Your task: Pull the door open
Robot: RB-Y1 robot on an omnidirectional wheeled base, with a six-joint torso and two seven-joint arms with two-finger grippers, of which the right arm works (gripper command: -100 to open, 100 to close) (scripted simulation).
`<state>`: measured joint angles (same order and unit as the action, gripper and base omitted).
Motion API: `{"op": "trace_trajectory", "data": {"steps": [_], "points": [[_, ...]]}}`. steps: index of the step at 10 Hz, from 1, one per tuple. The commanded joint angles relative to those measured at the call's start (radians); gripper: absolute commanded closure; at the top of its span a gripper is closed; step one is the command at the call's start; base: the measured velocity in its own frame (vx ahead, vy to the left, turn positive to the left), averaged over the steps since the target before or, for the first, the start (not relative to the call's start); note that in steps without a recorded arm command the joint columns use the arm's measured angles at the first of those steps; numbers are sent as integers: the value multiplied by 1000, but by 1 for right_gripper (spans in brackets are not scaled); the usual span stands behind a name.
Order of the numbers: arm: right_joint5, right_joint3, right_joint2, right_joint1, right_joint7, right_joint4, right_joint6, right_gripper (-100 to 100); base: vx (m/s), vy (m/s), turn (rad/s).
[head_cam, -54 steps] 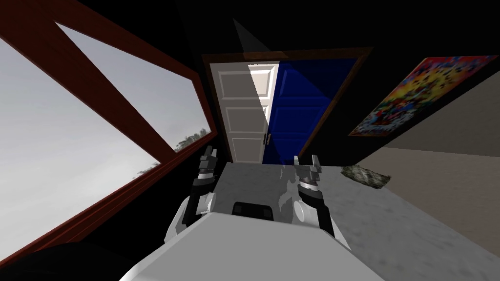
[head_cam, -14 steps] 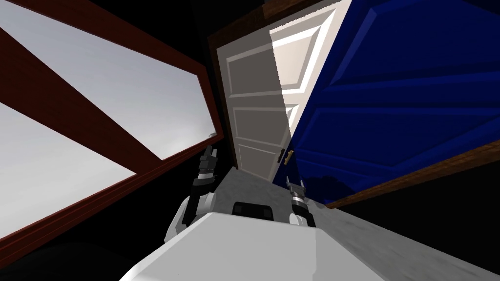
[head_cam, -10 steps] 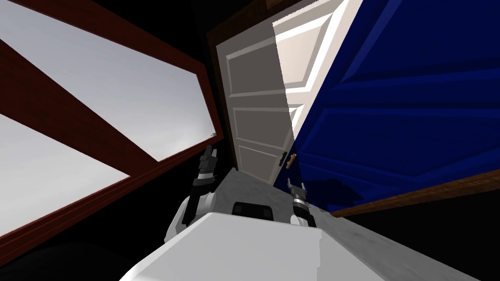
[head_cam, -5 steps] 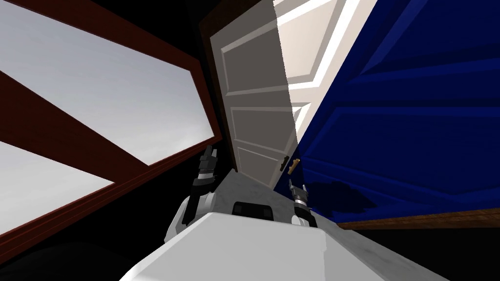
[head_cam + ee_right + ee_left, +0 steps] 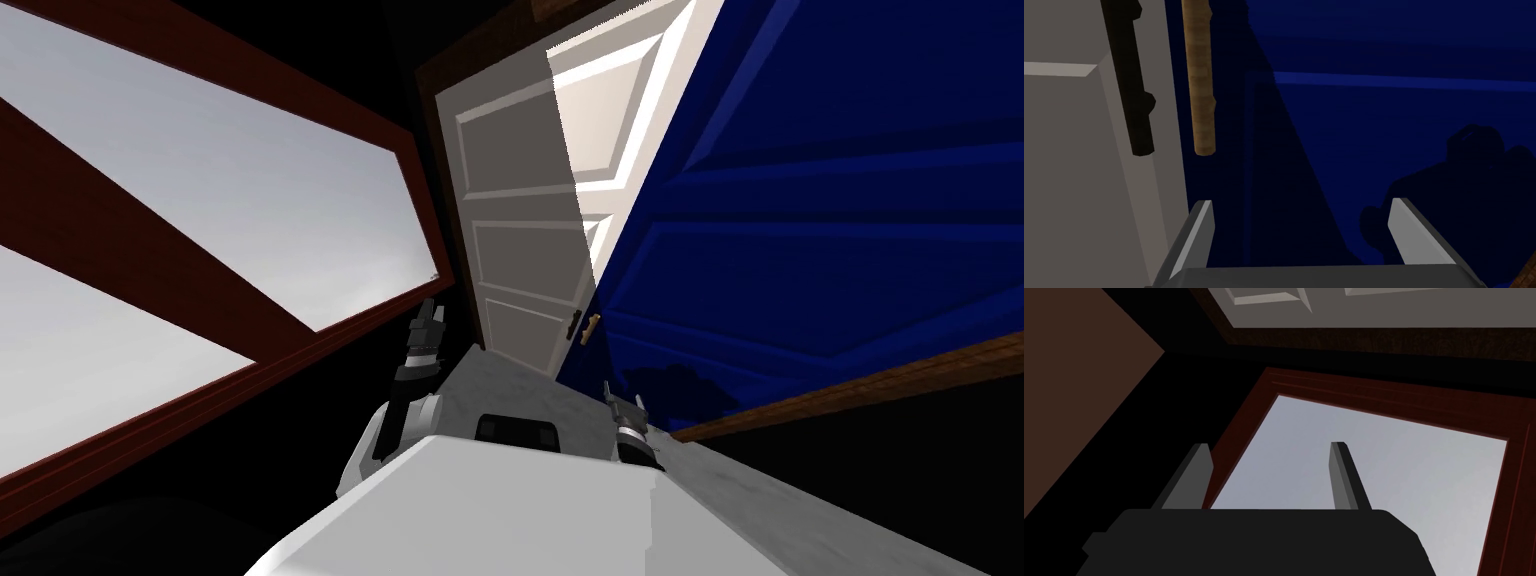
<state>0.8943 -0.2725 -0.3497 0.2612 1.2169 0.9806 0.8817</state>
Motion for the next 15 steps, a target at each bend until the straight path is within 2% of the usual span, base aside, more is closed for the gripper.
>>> {"op": "trace_trajectory", "data": {"steps": [1, 5, 6, 7, 9, 12, 15], "points": [[7, 11, -11, 19, 10, -28, 8, -100, -137, -3, -93], [28, 42, -46, 74, 27, -74, 16, -100, -104, 5, -81], [37, 55, -61, 94, 35, -92, 20, -100, -111, 21, -85], [39, 58, -64, 99, 37, -96, 20, -100, -85, -1, -54], [56, 83, -95, 132, 60, -134, 28, -100, -35, -19, -58], [58, 87, -105, 126, 74, -143, 30, -100, 90, -20, 55], [53, 80, -102, 99, 84, -135, 30, -100, 186, -26, 82]]}}
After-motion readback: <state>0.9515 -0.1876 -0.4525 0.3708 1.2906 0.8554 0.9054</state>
